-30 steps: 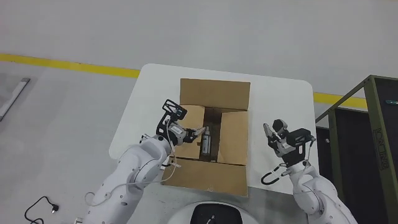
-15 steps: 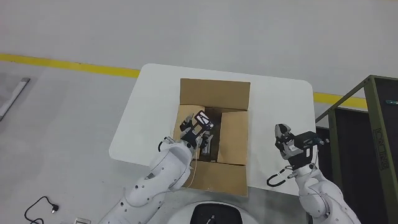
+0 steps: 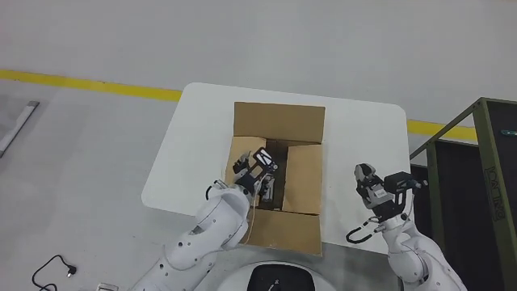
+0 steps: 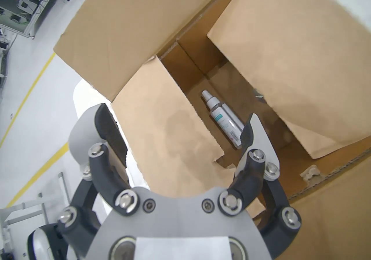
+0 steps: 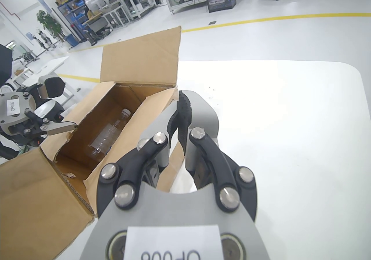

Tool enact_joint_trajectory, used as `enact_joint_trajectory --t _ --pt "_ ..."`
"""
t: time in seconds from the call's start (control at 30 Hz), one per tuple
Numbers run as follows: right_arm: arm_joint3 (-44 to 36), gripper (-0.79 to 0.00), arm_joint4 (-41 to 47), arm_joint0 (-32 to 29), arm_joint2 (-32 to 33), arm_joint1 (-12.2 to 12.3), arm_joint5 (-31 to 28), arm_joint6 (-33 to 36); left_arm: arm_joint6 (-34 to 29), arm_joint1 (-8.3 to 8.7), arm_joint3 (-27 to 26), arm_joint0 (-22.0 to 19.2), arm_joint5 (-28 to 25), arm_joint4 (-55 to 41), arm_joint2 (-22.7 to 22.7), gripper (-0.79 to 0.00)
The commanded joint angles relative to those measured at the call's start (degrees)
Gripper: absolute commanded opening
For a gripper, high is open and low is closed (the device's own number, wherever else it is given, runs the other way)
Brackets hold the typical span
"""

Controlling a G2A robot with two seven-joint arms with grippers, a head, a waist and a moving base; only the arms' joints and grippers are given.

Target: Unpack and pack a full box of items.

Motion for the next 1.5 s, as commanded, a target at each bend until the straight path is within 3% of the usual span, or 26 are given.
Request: enact_joint_trajectory --t 0.0,0.2,0.37,0.63,0.87,1.0,1.07,1.13,1.23,1.47 --pt "0.48 -0.785 0.21 0.15 0.18 -0.01 -0.12 0.06 -1.69 -0.83 1.42 -1.19 0.83 -0.50 1.82 0.000" --pt "0.90 -0.785 0.82 0.13 0.21 -0.10 -0.50 0.38 -6.43 -2.57 8.13 -5.45 2.58 7.20 6.13 0.000" --pt "0.99 -0.785 1.01 -0.09 -0.02 -0.21 -0.40 0.48 -9.92 -4.24 11.44 -6.90 4.32 7.66 7.92 0.000" --pt "0.77 -0.785 0.91 -0.12 -0.22 -0.36 -0.10 0.53 -10.67 -5.50 13.80 -8.03 5.27 6.79 6.73 0.000" --pt "0.42 -0.785 0.51 -0.04 -0.53 -0.48 0.08 0.58 -10.47 -5.85 12.61 -7.18 5.83 10.12 5.65 0.000" --pt "0.32 -0.785 0.25 -0.08 -0.71 -0.54 0.09 0.71 -10.46 -5.93 11.94 -6.54 6.00 12.54 4.85 -0.240" --pt "0.26 -0.785 0.08 -0.16 -0.75 -0.56 0.10 0.76 -10.52 -5.97 11.38 -6.22 6.23 13.01 4.11 -0.416" --pt "0.22 -0.785 0.01 -0.30 -0.78 -0.58 0.06 0.81 -10.46 -5.99 10.57 -5.76 6.16 13.30 3.35 -0.514" --pt "0.22 -0.785 -0.11 -0.47 -0.72 -0.60 0.12 0.94 -10.44 -5.91 9.35 -5.01 6.05 14.63 2.20 -0.770" --pt "-0.04 -0.785 -0.28 -0.63 -0.90 -0.70 0.23 0.99 -9.08 -5.88 5.17 -2.75 6.54 13.71 -1.21 -0.785"
